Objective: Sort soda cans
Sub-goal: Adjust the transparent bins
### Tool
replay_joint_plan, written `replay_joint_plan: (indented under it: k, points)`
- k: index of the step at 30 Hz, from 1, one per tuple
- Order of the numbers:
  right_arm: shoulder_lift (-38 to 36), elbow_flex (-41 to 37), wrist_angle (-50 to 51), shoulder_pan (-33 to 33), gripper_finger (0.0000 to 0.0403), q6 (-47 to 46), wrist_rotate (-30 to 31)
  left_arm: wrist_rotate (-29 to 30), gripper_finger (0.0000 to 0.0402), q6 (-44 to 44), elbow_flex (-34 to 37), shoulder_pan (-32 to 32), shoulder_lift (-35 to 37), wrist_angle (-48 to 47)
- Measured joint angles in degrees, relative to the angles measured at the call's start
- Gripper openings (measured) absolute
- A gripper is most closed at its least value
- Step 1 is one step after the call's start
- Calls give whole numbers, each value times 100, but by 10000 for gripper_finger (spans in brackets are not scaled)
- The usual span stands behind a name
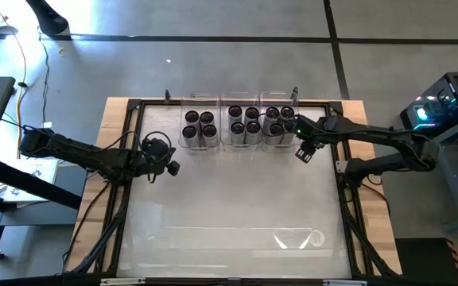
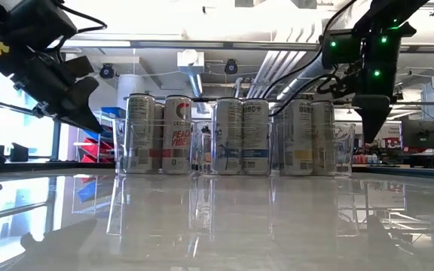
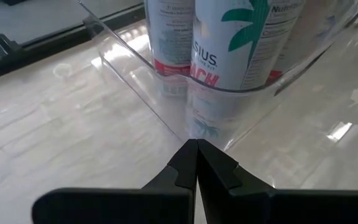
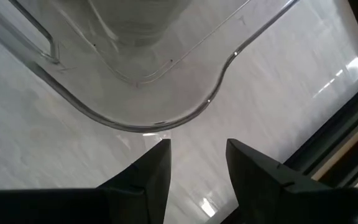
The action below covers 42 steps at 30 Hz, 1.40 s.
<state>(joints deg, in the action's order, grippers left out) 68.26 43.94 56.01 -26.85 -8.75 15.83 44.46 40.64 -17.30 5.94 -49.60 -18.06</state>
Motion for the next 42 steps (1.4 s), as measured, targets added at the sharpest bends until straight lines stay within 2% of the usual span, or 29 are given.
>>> replay_joint_plan:
  k: [6,13,24,30,35,39,42]
  points:
    - [-1,0,-137,0,148,45,-139,25,0,-68,0,-84,0,0]
    - [1,-44,-778,0,149,72,-420,-87,0,-435,-4,-258,29,143]
    - [-10,-43,-758,2,149,-7,-430,-108,0,-788,-4,-487,483,140]
    - [-291,150,-143,48,149,-414,-465,-721,0,-791,-4,-435,760,131]
    - [-604,195,215,388,149,-704,-777,-1448,0,-563,-4,-392,626,130]
    - [-672,191,215,944,149,-929,-1123,-1449,0,-487,-4,-322,273,358]
    - [-672,32,-158,1487,149,-1074,-1274,-1481,0,-491,-4,-320,-75,819]
